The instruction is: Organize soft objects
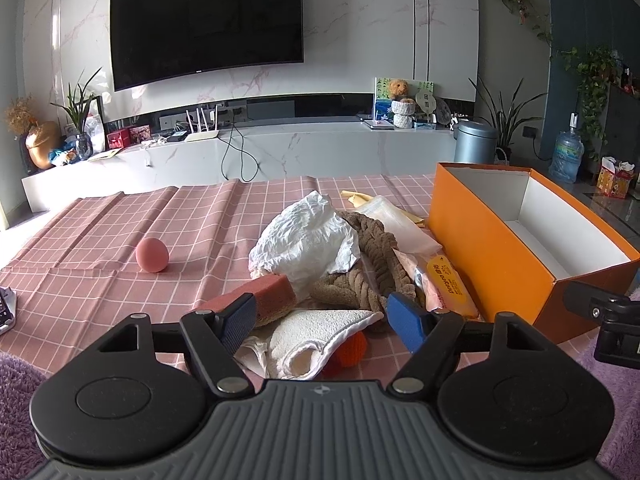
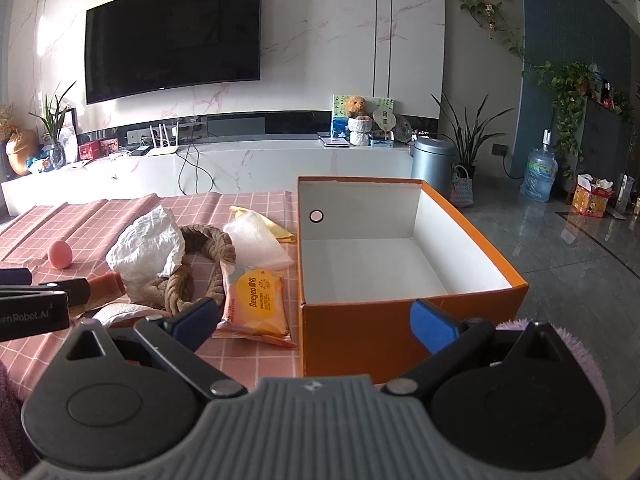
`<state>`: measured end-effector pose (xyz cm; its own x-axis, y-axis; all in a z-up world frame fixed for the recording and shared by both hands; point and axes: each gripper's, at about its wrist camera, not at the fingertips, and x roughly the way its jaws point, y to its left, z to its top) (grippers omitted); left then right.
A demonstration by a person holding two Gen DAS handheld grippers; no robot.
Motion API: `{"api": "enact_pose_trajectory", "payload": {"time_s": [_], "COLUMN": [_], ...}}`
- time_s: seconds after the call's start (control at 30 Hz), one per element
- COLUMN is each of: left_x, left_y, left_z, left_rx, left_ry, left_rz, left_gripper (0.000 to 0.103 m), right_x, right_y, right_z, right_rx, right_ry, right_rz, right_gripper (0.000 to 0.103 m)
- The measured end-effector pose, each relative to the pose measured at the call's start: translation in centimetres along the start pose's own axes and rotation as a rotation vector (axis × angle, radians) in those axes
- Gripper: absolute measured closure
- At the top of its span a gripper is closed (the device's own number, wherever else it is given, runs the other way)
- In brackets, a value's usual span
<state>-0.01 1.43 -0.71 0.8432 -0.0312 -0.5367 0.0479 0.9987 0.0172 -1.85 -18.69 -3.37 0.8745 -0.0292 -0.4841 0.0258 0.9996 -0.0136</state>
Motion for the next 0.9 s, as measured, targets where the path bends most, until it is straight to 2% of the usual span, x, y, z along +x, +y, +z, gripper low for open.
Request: {"api": "enact_pose_trajectory", "payload": {"time_s": [0.17, 0.27, 0.33, 0.43, 0.47, 0.53, 0.67, 0.73, 0.9], "left_x": [0.5, 1.2, 1.9, 2.9, 3.2, 3.8, 5.3, 6.2, 8.8], "left_y": [1.8, 3.4, 4.5, 5.6, 5.6, 5.4, 5.3, 5.3, 4.9], "left_z": [0.5, 0.7, 0.7, 0.7, 0.8, 0.9, 1.1, 1.0, 0.0], "left_rx": [0.032, 0.041, 0.035, 0.075, 0.111, 0.199, 0.312, 0.358, 0.526], "left_ry": [0.042, 0.093, 0.14, 0.167, 0.169, 0.171, 0.172, 0.181, 0.219], "left_rz": [0.005, -0.006, -0.014, -0.008, -0.002, 0.008, -0.028, -0.046, -0.032], "left_gripper": [0.022, 0.027, 0.028, 0.028, 0.027, 0.027, 0.027, 0.027, 0.027], "right_x": [0.6, 1.2, 1.9, 3.6, 4.3, 5.6, 8.6, 9.8, 12.2], "right_y": [2.0, 3.8, 4.9, 6.5, 7.1, 8.2, 10.2, 11.3, 13.6], "right_z": [0.9, 1.4, 1.6, 1.9, 2.0, 2.2, 2.9, 3.0, 2.8], "right_rx": [-0.055, -0.121, -0.15, -0.172, -0.188, -0.219, -0.216, -0.233, -0.26], "right_ry": [0.003, 0.004, 0.025, 0.08, 0.092, 0.125, 0.197, 0.218, 0.264], "right_rz": [0.094, 0.157, 0.209, 0.28, 0.294, 0.309, 0.368, 0.386, 0.404], "right_gripper": [0.003, 0.008, 0.015, 0.016, 0.017, 0.027, 0.028, 0.033, 0.036]}}
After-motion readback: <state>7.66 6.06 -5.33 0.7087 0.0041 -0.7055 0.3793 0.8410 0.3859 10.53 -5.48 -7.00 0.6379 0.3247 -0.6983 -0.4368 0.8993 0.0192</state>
